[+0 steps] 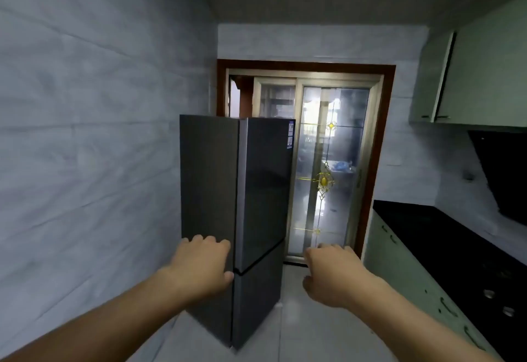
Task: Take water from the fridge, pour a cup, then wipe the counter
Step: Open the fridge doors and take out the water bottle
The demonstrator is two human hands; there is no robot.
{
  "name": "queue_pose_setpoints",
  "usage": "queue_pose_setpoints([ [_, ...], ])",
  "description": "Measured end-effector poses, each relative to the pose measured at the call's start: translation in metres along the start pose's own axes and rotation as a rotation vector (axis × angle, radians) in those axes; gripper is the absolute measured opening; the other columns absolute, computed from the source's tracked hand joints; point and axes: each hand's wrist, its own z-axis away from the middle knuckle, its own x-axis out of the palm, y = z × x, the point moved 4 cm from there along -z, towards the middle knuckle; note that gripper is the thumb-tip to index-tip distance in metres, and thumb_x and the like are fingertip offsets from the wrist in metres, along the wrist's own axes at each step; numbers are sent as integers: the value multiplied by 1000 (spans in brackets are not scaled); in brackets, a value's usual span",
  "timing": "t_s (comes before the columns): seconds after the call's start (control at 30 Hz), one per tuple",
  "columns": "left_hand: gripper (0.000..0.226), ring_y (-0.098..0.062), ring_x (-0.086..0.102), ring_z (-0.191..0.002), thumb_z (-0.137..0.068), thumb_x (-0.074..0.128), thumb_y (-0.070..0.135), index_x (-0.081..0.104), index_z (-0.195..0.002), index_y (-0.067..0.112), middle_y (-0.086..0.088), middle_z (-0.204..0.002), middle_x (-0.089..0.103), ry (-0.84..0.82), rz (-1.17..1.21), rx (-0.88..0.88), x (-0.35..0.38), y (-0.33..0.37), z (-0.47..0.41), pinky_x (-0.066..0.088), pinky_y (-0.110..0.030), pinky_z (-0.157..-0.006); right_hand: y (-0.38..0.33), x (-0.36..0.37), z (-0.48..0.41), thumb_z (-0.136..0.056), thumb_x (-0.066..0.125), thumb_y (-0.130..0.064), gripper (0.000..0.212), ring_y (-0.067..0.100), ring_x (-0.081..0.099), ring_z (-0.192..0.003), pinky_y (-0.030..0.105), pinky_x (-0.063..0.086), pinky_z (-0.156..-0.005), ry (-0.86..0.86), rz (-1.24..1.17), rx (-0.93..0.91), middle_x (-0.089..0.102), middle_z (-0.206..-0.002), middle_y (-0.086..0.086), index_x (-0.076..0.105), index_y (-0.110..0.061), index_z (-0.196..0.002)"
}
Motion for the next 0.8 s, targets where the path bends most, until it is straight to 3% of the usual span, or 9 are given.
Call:
queue_pose_setpoints([
  [0.1, 48, -28, 53, -119, -94, 51, 52, 48, -130, 20, -8, -127, 57, 7, -28, 9, 7, -24, -40, 42, -42, -98, -8, -2, -40, -90, 55, -33, 26, 25, 55, -104, 41, 45, -97, 14, -3, 1, 59, -110, 4, 55, -22, -113],
  [0.47, 46, -26, 55, -113, -93, 51, 54, 49, -125, 21, -5, -122, 58, -29, 35, 29, 36, -75, -171, 46, -41, -91, -13, 6, -175, -90, 57, -29, 29, 26, 55, -108, 42, 44, -101, -5, -47, 2, 59, -113, 4, 55, -23, -119],
  [0.6, 45, -25, 54, -112, -93, 51, 53, 49, -125, 21, -5, -122, 58, -36, 43, 4, 46, -78, -221, 45, -39, -90, -2, 17, -231, -88, 57, -28, 19, 24, 56, -101, 43, 46, -99, -14, -49, -35, 59, -103, 2, 55, -24, -106],
  [0.8, 47, -30, 52, -117, -92, 51, 53, 49, -125, 20, -9, -125, 57, -19, -20, -76, 59, -78, -313, 43, -43, -95, 22, 19, -336, -91, 55, -39, 23, 27, 55, -106, 41, 44, -96, 47, -24, -142, 52, -102, 2, 53, -22, -107],
])
